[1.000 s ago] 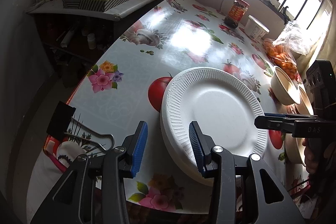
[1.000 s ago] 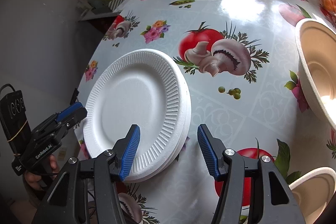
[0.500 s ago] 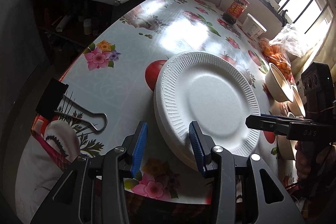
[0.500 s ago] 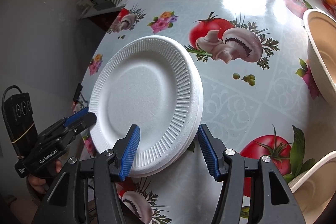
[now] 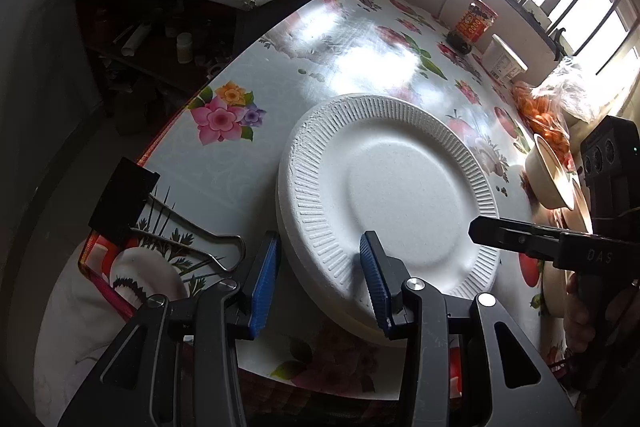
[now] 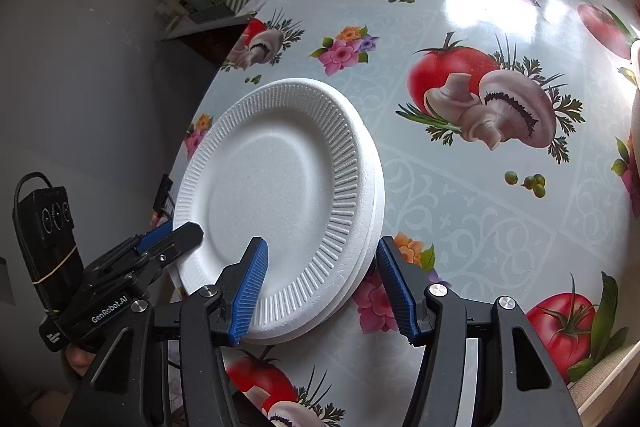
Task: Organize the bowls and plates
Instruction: 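Withdraw the left tool from the plate stack toward the tan bowls, then move the left tool to the rim of a tan paper bowl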
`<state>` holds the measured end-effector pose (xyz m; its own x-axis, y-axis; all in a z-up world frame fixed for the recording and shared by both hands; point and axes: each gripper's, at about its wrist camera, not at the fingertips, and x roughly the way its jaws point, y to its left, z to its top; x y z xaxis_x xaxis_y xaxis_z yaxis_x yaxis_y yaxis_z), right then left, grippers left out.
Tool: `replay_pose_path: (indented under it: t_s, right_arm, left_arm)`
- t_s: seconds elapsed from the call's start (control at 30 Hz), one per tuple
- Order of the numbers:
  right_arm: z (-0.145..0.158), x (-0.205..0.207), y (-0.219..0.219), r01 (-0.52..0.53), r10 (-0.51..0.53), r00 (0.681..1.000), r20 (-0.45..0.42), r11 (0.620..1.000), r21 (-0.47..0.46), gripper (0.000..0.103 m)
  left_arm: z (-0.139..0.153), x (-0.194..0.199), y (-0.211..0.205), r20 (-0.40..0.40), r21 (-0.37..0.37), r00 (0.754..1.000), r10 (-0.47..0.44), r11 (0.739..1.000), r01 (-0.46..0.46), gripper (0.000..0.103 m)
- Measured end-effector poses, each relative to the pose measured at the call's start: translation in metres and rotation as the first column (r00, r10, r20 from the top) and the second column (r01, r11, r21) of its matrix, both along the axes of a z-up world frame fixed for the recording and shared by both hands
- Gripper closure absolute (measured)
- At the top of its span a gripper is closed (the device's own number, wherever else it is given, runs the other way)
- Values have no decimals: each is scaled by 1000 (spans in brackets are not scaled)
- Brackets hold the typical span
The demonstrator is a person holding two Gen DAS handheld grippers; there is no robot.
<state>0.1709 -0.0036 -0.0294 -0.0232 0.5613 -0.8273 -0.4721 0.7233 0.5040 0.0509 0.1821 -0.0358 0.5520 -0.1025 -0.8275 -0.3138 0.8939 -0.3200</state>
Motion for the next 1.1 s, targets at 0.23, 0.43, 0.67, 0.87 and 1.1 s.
replay_pose_path:
  t_s: [0.23,0.43,0.67,0.87,1.1]
  right_arm:
    - [-1,2,8,-12,12,1000,6,1000,16,45]
    - [3,2,1,7,-7,999,44,1000,8,45]
    - [25,-1,-23,57,-62,993,98,997,52,45]
    - [51,-10,-59,119,-131,976,172,990,78,45]
    - [67,-21,-116,219,-231,944,234,973,74,45]
  left_arm:
    - [3,0,8,-6,29,1000,20,999,-20,61]
    - [12,-1,12,0,57,1000,29,998,-29,61]
    - [37,-9,13,38,108,997,61,992,-65,61]
    - [67,-4,-16,100,138,995,-9,990,-5,61]
    - [76,21,-70,104,142,983,-151,981,135,61]
